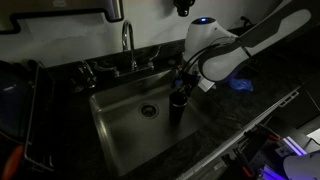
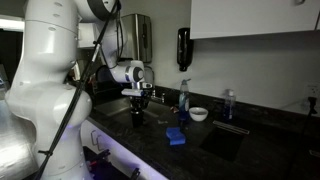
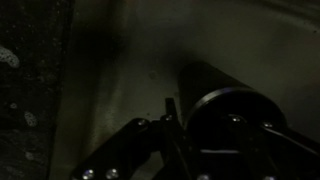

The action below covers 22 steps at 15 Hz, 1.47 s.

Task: Remove the bottle from the sink and put it on the base top

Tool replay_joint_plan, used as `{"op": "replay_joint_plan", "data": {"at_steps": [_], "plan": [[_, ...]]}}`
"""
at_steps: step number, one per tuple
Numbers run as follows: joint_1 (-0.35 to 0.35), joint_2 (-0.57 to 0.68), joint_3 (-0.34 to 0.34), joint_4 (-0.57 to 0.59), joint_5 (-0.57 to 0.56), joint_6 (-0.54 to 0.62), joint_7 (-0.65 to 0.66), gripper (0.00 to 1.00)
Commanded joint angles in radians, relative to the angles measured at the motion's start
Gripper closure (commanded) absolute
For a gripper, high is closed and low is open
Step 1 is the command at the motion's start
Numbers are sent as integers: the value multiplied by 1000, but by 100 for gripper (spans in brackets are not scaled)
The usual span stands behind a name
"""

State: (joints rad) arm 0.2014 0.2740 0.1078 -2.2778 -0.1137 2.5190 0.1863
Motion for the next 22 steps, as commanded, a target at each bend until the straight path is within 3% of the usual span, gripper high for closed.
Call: {"op": "replay_joint_plan", "data": {"at_steps": [1, 3, 11, 22], "plan": [[11, 12, -13, 13, -27, 16, 35, 91], [10, 4, -14, 17, -20, 16, 48, 99], [-3, -138, -56, 6, -12, -42, 217, 99], [-84, -506, -43, 1, 49, -588, 483, 99]]}}
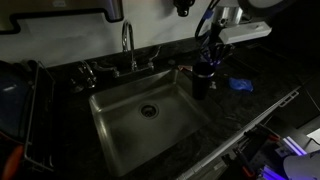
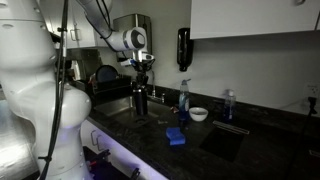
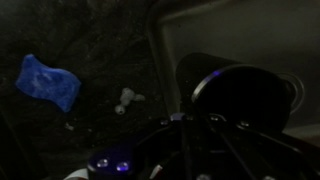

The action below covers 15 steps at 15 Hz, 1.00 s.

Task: Remove the bottle from the sink and put it on the base top

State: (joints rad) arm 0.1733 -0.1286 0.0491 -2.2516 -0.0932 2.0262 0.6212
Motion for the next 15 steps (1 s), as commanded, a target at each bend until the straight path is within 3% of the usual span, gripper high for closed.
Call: {"op": "replay_joint_plan", "data": {"at_steps": [1, 5, 9, 15], "plan": [[-72, -131, 14, -29, 32, -124, 74, 99], [-146, -213, -8, -89, 76, -135, 125, 99], [-196, -213, -16, -127, 88, -92, 118, 99], [-234, -140, -43, -178, 89, 87, 57, 99]]}}
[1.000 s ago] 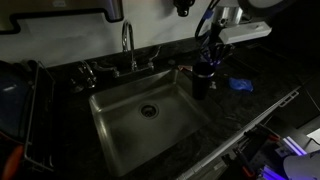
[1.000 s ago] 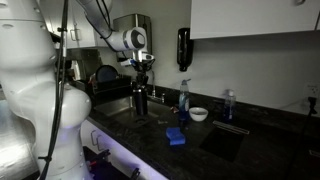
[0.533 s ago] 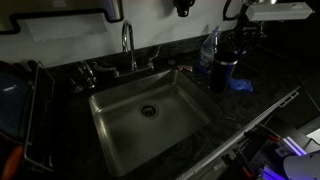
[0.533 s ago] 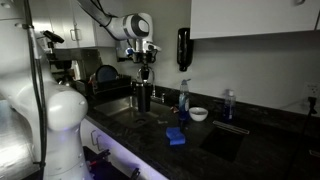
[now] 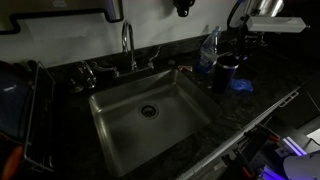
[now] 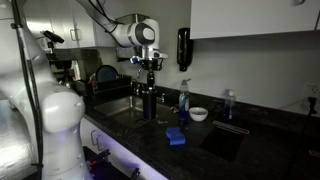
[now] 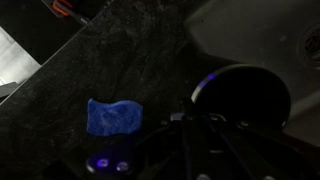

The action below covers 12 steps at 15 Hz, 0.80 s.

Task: Remove the bottle from the sink and put it on the base top

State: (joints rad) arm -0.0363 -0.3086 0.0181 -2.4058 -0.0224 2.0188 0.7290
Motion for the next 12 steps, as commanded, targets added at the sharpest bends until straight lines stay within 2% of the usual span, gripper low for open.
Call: {"op": "replay_joint_plan", "data": {"at_steps": [1, 4, 8, 9, 10, 12], "plan": [[-28, 61, -21, -29, 21, 130, -68, 99], [-34, 124, -51, -32, 43, 224, -140, 99], [-40, 174, -76, -1, 70, 292, -256, 99], [-38, 178, -78, 3, 82, 302, -283, 71], [-36, 183, -81, 9, 94, 307, -309, 69], [-31, 194, -83, 14, 114, 324, -354, 56]]}}
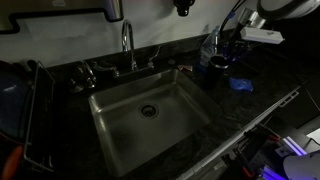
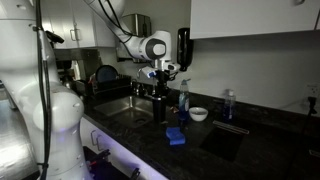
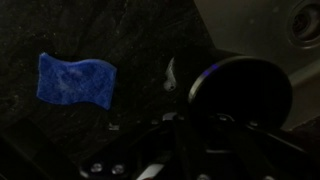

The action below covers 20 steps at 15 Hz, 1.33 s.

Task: Remove the bottle from the sink and put it on the base top

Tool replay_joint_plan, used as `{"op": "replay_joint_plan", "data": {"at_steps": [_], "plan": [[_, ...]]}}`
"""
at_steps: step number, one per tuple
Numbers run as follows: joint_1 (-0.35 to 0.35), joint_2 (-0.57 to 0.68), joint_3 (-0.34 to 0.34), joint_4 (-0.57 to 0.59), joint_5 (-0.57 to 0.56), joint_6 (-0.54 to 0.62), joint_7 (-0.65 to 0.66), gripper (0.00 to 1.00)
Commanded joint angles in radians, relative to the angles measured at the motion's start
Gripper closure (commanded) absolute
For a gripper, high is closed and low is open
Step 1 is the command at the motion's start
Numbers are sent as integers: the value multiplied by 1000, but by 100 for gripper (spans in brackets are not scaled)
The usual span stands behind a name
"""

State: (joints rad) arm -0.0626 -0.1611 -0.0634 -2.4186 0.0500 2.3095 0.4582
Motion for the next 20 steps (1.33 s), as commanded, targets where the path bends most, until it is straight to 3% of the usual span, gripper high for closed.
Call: {"op": "replay_joint_plan", "data": {"at_steps": [1, 8, 13, 20], "plan": [[-4, 51, -2, 30, 50, 39, -102, 49], [-2, 68, -7, 20, 101, 70, -206, 2], [-11, 54, -20, 52, 142, 42, -239, 0], [-8, 2, -17, 156, 102, -12, -212, 0]]}}
